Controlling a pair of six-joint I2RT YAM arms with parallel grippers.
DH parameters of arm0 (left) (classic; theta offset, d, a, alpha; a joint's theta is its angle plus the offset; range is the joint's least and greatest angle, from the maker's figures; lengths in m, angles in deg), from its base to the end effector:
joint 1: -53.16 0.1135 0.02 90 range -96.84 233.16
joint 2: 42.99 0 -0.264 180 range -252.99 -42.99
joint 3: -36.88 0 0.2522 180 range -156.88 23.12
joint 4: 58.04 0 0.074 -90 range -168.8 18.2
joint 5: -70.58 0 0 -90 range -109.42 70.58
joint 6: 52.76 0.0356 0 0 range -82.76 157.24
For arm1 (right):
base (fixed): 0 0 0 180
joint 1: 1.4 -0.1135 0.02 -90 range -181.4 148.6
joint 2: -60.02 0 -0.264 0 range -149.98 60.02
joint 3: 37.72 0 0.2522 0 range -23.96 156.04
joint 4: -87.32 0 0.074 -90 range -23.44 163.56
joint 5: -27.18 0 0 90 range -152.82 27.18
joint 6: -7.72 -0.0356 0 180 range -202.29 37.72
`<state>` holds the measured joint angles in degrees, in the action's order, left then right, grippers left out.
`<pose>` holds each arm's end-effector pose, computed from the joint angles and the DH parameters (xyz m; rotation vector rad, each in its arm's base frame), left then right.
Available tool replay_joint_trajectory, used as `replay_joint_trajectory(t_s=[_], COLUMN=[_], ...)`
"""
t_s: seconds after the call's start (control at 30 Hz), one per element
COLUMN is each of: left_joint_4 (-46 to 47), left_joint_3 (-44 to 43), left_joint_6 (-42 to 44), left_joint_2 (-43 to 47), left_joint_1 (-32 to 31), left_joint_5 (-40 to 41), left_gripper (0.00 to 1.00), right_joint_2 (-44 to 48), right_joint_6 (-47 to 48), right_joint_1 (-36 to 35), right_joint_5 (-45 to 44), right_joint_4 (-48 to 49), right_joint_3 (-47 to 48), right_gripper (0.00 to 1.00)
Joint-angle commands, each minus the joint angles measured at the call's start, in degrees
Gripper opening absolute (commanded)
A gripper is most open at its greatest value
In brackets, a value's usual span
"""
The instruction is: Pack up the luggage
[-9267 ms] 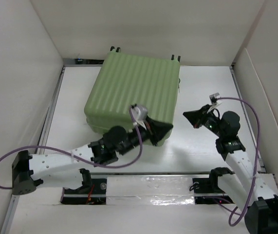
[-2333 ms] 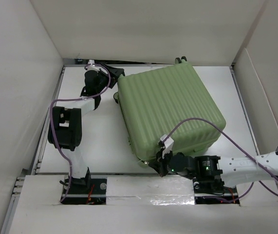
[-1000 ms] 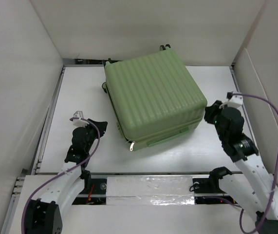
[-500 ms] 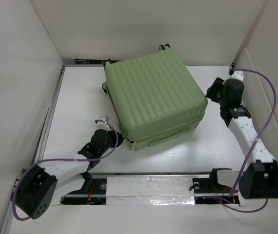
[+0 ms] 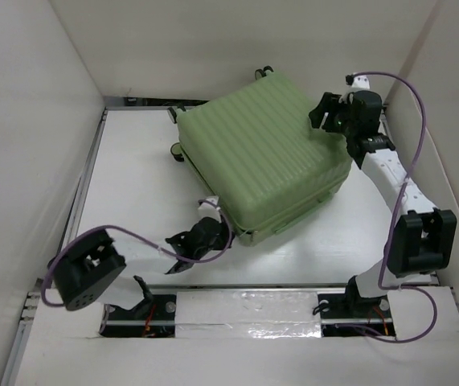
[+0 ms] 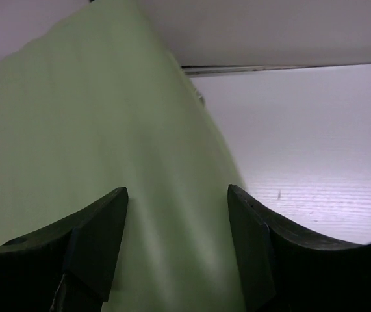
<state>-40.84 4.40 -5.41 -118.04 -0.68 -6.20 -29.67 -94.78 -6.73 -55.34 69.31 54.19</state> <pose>0.1457 -0.1856 0.1514 0.0515 2.1032 -0.8282 0.3737 0.0395 0.3575 0.0244 1.8572 0.3373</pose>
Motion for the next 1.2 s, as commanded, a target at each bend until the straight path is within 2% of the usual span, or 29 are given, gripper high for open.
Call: replay_joint_trajectory(t_s=[0.0, 0.03, 0.13, 0.17, 0.23, 0.27, 0.3, 0.37, 0.4, 0.43, 0.5, 0.53, 0.57, 0.6, 0.63, 0.7, 0.77, 0.8, 0.87, 0.9, 0.93, 0.97, 1.03, 1.17], left_joint_4=[19.8, 19.8, 18.6, 16.3, 12.7, 7.9, 5.2, -1.1, -1.6, -1.4, -1.1, -1.0, -1.1, -1.1, -1.1, 0.1, 3.3, 5.0, 8.3, 7.2, 5.3, 1.2, -0.2, 8.4], left_joint_3=[-12.1, -13.3, -12.8, -10.1, -6.5, -3.1, -1.8, 0.3, 0.6, 0.5, -2.7, -4.5, -8.7, -11.2, -13.4, -19.2, -23.4, -24.4, -27.6, -29.4, -34.1, -36.1, -38.5, -38.9], left_joint_6=[-0.2, 0.1, -0.1, -0.6, -1.4, -1.9, -2.6, -4.9, -5.2, -5.2, -5.6, -5.7, -6.8, -7.7, -7.7, -12.9, -15.1, -16.7, -17.8, -17.9, -17.3, -16.6, -16.6, -19.6], left_joint_2=[-4.7, -5.6, -4.5, -0.7, 5.0, 11.8, 15.6, 25.8, 28.8, 31.0, 33.1, 32.3, 28.9, 26.6, 24.2, 16.1, 9.1, 7.0, 1.3, -0.7, -4.7, -6.4, -9.3, -14.4], left_joint_1=[-6.0, -6.7, -7.3, -5.9, -4.7, -4.2, -3.0, -0.8, 2.6, 4.6, 9.5, 15.6, 19.2, 22.9, 30.0, 35.6, 41.8, 43.1, 45.8, 45.8, 46.5, 46.5, 47.1, 47.7], left_joint_5=[-5.6, -5.4, -1.8, 2.4, 7.6, 10.2, 16.0, 19.7, 20.9, 20.4, 16.4, 14.3, 12.0, 5.4, 1.8, -5.3, -9.9, -12.7, -16.4, -17.6, -18.0, -18.7, -19.4, -23.8], left_gripper=[0.0, 0.0, 0.2, 0.38, 0.54, 0.61, 0.63, 0.66, 0.68, 0.69, 0.73, 0.74, 0.78, 0.81, 0.82, 0.84, 0.84, 0.85, 0.88, 0.9, 0.91, 0.94, 0.96, 0.99], right_joint_2=[4.1, 6.3, 11.0, 14.9, 19.4, 21.8, 26.6, 31.5, 35.7, 37.4, 40.0, 41.9, 42.8, 43.7, 45.3, 46.9, 48.8, 49.4, 50.9, 51.3, 51.5, 51.6, 51.4, 52.3], right_joint_6=[-1.2, -1.2, -1.3, -1.5, -2.2, -2.8, -3.3, -4.6, -6.4, -6.8, -6.9, -6.5, -5.9, -5.4, -4.7, -3.6, -2.7, -2.3, -2.1, -2.1, -2.2, -2.2, -1.7, -1.7], right_joint_1=[1.1, 1.7, 2.9, 3.5, 4.3, 4.3, 5.1, 5.1, 5.1, 5.1, 4.0, 3.5, 2.4, 1.7, 1.1, -0.5, -1.6, -2.8, -4.2, -5.4, -5.9, -6.5, -7.9, -9.8], right_joint_5=[2.2, 2.2, 0.2, -0.8, -2.2, -2.6, -2.8, -2.3, -1.7, -1.1, 0.4, 1.1, 1.9, 2.4, 2.5, 3.3, 4.5, 4.8, 5.5, 5.6, 5.5, 5.5, 5.3, 4.9], right_joint_4=[-1.9, -2.5, -1.8, -1.4, 0.7, 1.6, 3.2, 6.6, 8.5, 8.9, 9.1, 8.4, 7.6, 6.5, 5.4, 1.8, 0.3, -0.9, -1.4, -1.4, -1.5, -1.5, -2.4, -3.5], right_joint_3=[-1.3, -1.2, -3.9, -6.2, -9.8, -11.8, -16.3, -21.6, -26.2, -28.1, -31.0, -31.9, -33.4, -34.1, -34.7, -35.5, -36.1, -36.7, -37.7, -38.9, -39.3, -39.6, -40.0, -40.8], right_gripper=[0.71, 0.72, 0.79, 0.81, 0.81, 0.81, 0.77, 0.73, 0.39, 0.19, 0.01, 0.0, 0.0, 0.0, 0.0, 0.01, 0.11, 0.24, 0.4, 0.51, 0.56, 0.58, 0.61, 0.6])
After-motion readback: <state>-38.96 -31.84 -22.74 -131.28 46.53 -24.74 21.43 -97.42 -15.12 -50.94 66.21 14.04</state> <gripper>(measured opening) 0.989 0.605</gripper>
